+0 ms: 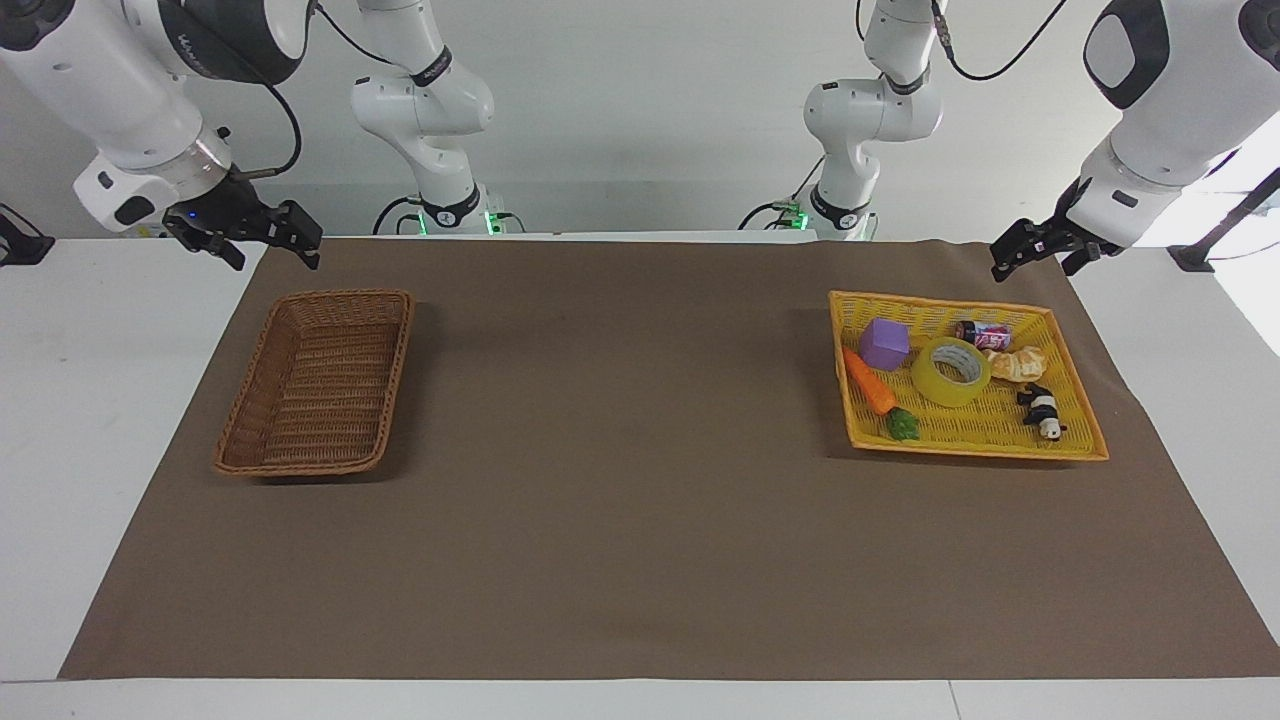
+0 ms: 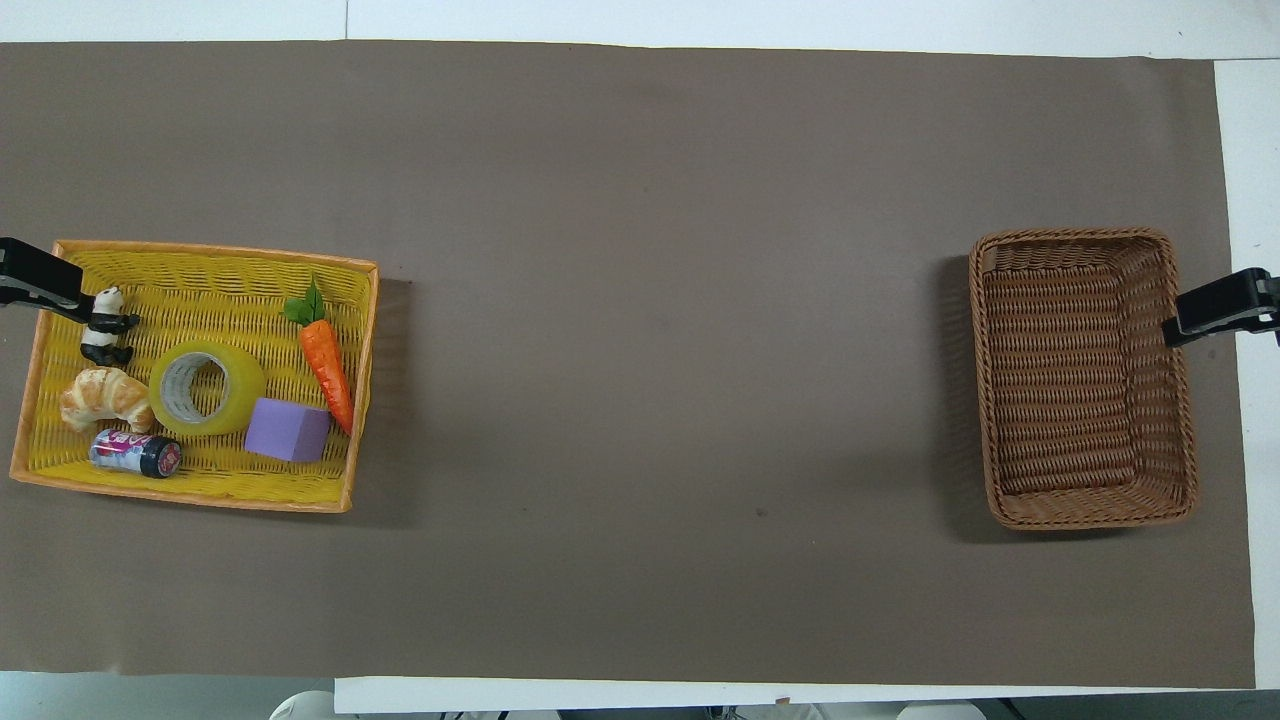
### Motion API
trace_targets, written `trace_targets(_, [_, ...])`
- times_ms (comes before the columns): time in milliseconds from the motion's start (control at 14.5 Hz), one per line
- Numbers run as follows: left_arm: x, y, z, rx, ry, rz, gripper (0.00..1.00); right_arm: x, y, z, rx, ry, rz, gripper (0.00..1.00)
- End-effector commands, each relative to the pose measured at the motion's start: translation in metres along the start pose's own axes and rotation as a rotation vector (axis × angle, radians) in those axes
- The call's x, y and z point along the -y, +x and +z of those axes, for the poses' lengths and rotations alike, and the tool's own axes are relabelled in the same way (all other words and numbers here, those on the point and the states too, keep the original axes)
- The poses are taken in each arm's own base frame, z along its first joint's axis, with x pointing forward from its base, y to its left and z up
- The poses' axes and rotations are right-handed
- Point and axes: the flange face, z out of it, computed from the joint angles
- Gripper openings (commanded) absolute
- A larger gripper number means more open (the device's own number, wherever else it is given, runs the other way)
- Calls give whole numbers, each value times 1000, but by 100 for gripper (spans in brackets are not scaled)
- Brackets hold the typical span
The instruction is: Move tape to another basket
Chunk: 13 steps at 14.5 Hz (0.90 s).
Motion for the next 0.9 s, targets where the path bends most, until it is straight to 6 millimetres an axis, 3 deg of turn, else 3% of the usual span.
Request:
trace_targets(0, [-1, -8, 0, -18, 9, 8, 100, -2, -4, -1, 6, -7, -20, 100])
trace_targets(277, [13, -3, 9, -92, 14, -25, 100, -2, -4, -1, 6, -7, -20, 100])
trace_targets(415, [56, -16, 53, -183, -3, -90, 100, -2, -4, -1, 6, -7, -20, 100])
trace_targets(484, [62, -23, 81, -218, -6, -96, 100, -2, -4, -1, 6, -7, -20, 100])
trace_targets(622, [62, -27, 117, -234, -10, -107, 99, -2, -4, -1, 6, -7, -20, 100])
trace_targets(691, [61, -25, 127, -244, -10, -108, 88, -2, -4, -1, 6, -7, -20, 100])
trace_targets(830, [62, -28, 155, -212, -12, -112, 82, -2, -4, -2, 5, -6, -20, 100])
